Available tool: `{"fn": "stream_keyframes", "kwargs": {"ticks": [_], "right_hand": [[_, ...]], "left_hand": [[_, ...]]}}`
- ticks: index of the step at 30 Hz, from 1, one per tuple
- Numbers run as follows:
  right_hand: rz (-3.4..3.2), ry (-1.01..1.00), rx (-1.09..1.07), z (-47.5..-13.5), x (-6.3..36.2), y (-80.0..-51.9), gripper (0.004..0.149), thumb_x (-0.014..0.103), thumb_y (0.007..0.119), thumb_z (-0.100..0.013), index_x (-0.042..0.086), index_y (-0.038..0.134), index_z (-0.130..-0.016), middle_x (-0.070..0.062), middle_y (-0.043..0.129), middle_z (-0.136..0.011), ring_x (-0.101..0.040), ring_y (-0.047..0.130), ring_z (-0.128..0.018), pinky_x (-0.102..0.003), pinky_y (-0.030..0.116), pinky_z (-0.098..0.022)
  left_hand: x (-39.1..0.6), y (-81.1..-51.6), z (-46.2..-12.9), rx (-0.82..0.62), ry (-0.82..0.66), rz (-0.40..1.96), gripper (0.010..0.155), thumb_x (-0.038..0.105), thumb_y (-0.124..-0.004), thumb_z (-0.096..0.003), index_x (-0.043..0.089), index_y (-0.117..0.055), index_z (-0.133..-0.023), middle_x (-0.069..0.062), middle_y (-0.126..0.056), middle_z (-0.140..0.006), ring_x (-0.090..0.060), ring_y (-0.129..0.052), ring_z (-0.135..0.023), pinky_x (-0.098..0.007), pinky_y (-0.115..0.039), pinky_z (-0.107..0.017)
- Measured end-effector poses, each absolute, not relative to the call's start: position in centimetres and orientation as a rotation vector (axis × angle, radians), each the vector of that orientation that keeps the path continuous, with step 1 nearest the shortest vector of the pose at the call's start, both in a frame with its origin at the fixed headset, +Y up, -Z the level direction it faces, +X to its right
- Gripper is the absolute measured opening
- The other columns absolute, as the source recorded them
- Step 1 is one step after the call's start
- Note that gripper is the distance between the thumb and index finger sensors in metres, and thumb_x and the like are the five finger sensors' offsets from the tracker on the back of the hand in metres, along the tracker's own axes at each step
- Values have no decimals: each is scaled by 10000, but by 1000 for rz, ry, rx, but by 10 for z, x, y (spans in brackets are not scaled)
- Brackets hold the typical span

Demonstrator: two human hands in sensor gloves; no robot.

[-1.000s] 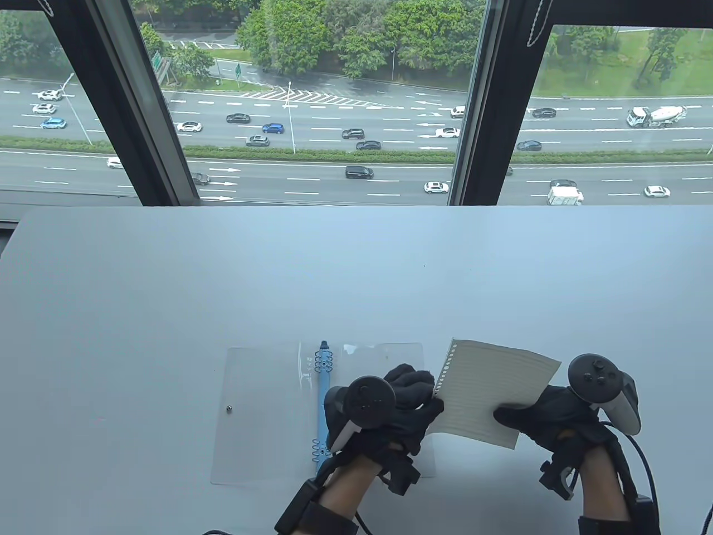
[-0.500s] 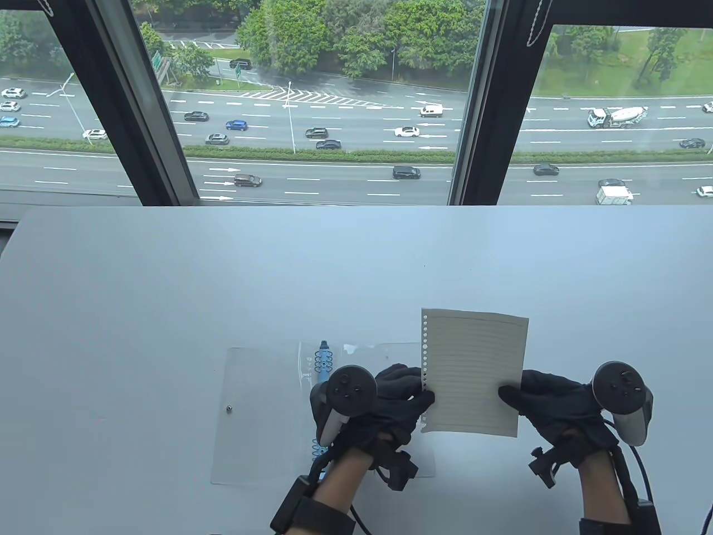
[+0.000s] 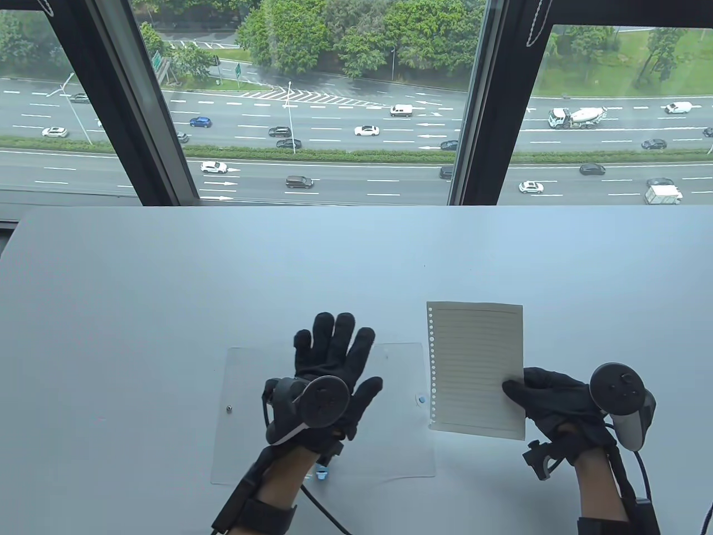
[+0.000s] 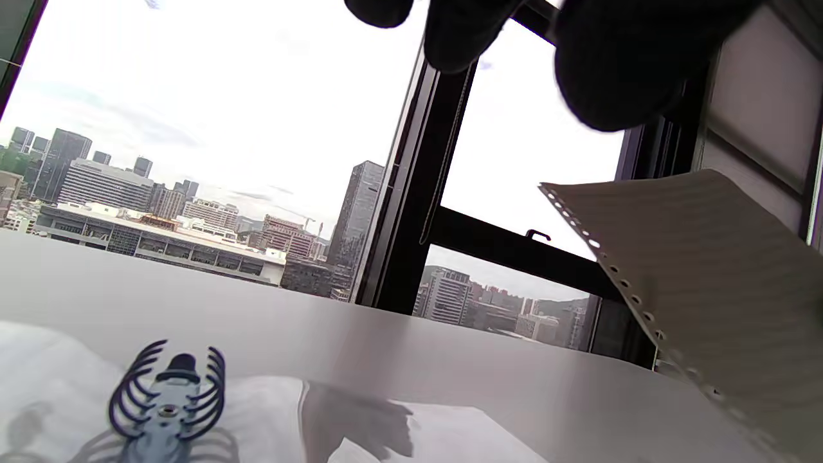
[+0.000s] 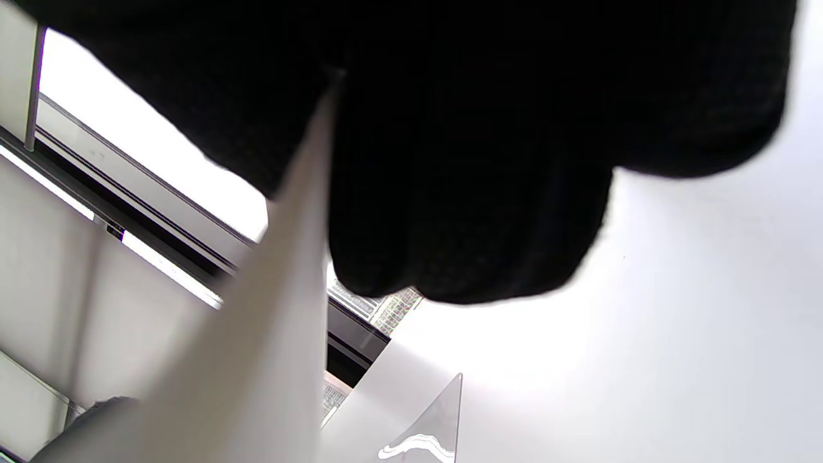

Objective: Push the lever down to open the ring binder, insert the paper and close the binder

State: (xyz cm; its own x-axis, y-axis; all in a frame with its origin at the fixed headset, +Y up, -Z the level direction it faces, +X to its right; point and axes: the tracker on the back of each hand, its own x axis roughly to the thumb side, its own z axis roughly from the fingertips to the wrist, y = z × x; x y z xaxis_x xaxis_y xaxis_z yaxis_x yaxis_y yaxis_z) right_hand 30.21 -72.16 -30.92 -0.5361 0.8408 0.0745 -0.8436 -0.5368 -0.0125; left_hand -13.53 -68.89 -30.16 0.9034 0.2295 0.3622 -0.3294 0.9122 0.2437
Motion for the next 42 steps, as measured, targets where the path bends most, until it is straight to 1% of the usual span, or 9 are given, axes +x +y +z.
{"fn": "stream_keyframes", "kwargs": {"ticks": [5,10,15,19,24,30,33,36,42], "right_hand": [[2138,-48,-67,-312,302,-723,366,404,974,-404,101,1018,-603,-68,1099,-365,-214,1097,-198,-389,905,-206],[2104,-71,-103,-309,300,-722,363,411,978,-404,102,1018,-589,-64,1095,-350,-205,1091,-184,-384,903,-197],[2076,-76,-95,-306,288,-715,368,418,978,-402,100,1018,-584,-63,1093,-342,-203,1088,-176,-384,902,-193],[2067,-33,-57,-309,265,-705,366,410,980,-405,95,1017,-587,-71,1093,-347,-213,1088,-182,-393,898,-199],[2071,15,26,-317,226,-683,365,394,985,-413,81,1016,-597,-82,1093,-358,-226,1090,-199,-405,896,-216],[2066,-32,79,-325,175,-660,369,393,985,-413,72,1018,-592,-86,1093,-348,-225,1088,-188,-403,895,-208],[2075,-45,87,-326,153,-664,368,410,984,-410,89,1018,-585,-68,1092,-342,-211,1088,-182,-391,899,-206],[2075,-19,106,-323,138,-680,363,413,984,-410,94,1018,-580,-62,1092,-335,-201,1088,-175,-385,901,-199],[2066,22,76,-314,138,-695,363,412,984,-410,90,1018,-573,-60,1091,-324,-196,1086,-164,-381,903,-190]], "left_hand": [[-210,-702,-304,316,-173,322,820,578,-775,-435,276,-447,-1123,-4,-262,-1221,-274,-18,-1060,-591,-75,-688],[-247,-712,-306,341,-71,288,834,585,-775,-430,281,-423,-1123,7,-225,-1217,-256,33,-1040,-573,5,-644],[-253,-723,-315,320,7,381,840,593,-772,-426,249,-440,-1116,-13,-252,-1213,-272,-5,-1043,-572,-21,-642],[-248,-718,-317,355,-23,410,827,610,-766,-426,318,-436,-1125,-11,-225,-1213,-281,-4,-1045,-579,-24,-643],[-247,-714,-312,405,-29,416,814,633,-756,-418,320,-481,-1118,-18,-229,-1209,-423,-123,-1049,-621,-111,-663],[-252,-719,-311,327,16,434,833,641,-751,-419,312,-458,-1125,-18,-180,-1203,-351,-64,-1051,-615,-102,-665],[-252,-723,-313,262,-1,433,817,635,-754,-417,317,-487,-1121,-18,-204,-1208,-332,-55,-1052,-607,-81,-659],[-252,-726,-313,250,-1,426,814,633,-754,-418,323,-485,-1121,-13,-197,-1207,-322,-46,-1050,-603,-72,-656],[-252,-726,-313,247,3,444,820,634,-753,-418,325,-468,-1122,-14,-196,-1206,-319,-44,-1050,-601,-70,-655]]}}
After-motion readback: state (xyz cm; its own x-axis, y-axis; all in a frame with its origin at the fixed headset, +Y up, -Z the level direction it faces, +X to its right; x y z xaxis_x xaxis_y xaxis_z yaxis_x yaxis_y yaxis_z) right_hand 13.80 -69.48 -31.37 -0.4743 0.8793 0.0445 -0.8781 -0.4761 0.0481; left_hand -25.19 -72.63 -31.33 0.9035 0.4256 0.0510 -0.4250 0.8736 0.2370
